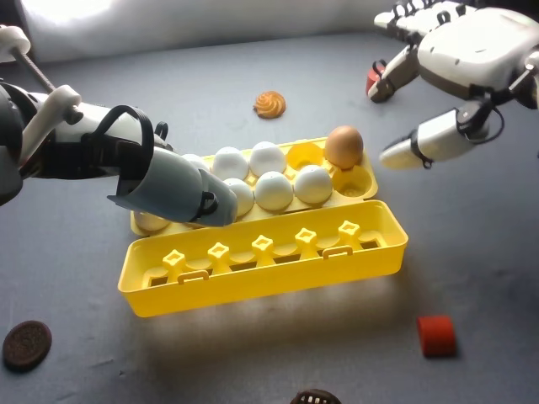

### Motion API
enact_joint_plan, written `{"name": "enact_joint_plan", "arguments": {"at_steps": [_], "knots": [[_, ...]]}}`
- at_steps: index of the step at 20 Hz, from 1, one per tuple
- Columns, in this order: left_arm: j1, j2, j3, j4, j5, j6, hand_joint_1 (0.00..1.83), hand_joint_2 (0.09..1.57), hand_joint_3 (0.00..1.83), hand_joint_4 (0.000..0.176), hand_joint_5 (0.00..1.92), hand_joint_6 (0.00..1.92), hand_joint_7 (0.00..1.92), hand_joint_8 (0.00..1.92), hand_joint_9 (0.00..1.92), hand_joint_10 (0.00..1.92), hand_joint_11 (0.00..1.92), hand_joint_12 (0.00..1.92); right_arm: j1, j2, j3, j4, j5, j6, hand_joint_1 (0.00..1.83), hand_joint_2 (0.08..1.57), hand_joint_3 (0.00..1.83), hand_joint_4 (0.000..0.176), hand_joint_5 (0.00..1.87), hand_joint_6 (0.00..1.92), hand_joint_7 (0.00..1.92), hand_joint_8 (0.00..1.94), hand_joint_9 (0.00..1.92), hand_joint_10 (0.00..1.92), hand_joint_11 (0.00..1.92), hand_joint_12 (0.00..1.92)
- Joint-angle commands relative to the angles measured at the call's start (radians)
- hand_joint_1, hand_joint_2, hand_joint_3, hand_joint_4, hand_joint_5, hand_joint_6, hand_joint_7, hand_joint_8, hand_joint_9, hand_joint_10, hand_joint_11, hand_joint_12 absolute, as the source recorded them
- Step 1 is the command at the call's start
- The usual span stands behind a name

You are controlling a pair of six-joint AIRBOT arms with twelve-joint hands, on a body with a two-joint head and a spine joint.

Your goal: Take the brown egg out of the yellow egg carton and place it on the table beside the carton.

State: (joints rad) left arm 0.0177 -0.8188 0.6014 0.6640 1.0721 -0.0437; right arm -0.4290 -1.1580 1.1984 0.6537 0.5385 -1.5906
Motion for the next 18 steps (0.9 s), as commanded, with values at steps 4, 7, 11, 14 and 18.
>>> {"name": "enact_joint_plan", "arguments": {"at_steps": [4, 7, 11, 14, 18], "knots": [[-0.004, 0.004, 0.000, 0.058, -0.030, -0.007, 0.00, 1.20, 0.00, 0.000, 0.02, 0.00, 0.00, 0.00, 0.00, 0.00, 0.00, 0.00, 0.008, -0.045, 0.056, -0.036, 0.114, 0.031, 0.74, 0.82, 0.01, 0.154, 0.83, 0.02, 0.00, 0.00, 0.00, 0.00, 0.00, 0.00], [-0.004, 0.004, 0.000, 0.059, -0.030, -0.007, 0.00, 1.20, 0.00, 0.000, 0.04, 0.01, 0.00, 0.00, 0.00, 0.00, 0.00, 0.00, 0.008, -0.083, 0.096, -0.044, 0.103, 0.046, 0.72, 0.81, 0.01, 0.172, 0.83, 0.02, 0.00, 0.00, 0.00, 0.00, 0.00, 0.00], [-0.003, 0.004, -0.001, 0.061, -0.030, -0.008, 0.00, 1.20, 0.00, 0.000, 0.03, 0.00, 0.00, 0.00, 0.00, 0.00, 0.00, 0.00, 0.006, -0.127, 0.140, -0.047, 0.098, 0.060, 0.73, 0.81, 0.00, 0.176, 0.88, 0.03, 0.00, 0.00, 0.00, 0.00, 0.00, 0.00], [-0.003, 0.004, -0.002, 0.061, -0.030, -0.009, 0.00, 1.20, 0.00, 0.000, 0.03, 0.00, 0.00, 0.00, 0.00, 0.00, 0.00, 0.00, 0.008, -0.152, 0.154, -0.051, 0.095, 0.067, 0.74, 0.81, 0.00, 0.176, 0.89, 0.03, 0.00, 0.00, 0.00, 0.00, 0.00, 0.00], [-0.002, 0.004, -0.003, 0.061, -0.030, -0.013, 0.00, 1.20, 0.00, 0.000, 0.04, 0.01, 0.00, 0.00, 0.00, 0.00, 0.00, 0.00, 0.001, -0.177, 0.168, -0.051, 0.095, 0.069, 0.75, 0.80, 0.00, 0.175, 0.93, 0.04, 0.01, 0.00, 0.00, 0.00, 0.00, 0.00]]}}
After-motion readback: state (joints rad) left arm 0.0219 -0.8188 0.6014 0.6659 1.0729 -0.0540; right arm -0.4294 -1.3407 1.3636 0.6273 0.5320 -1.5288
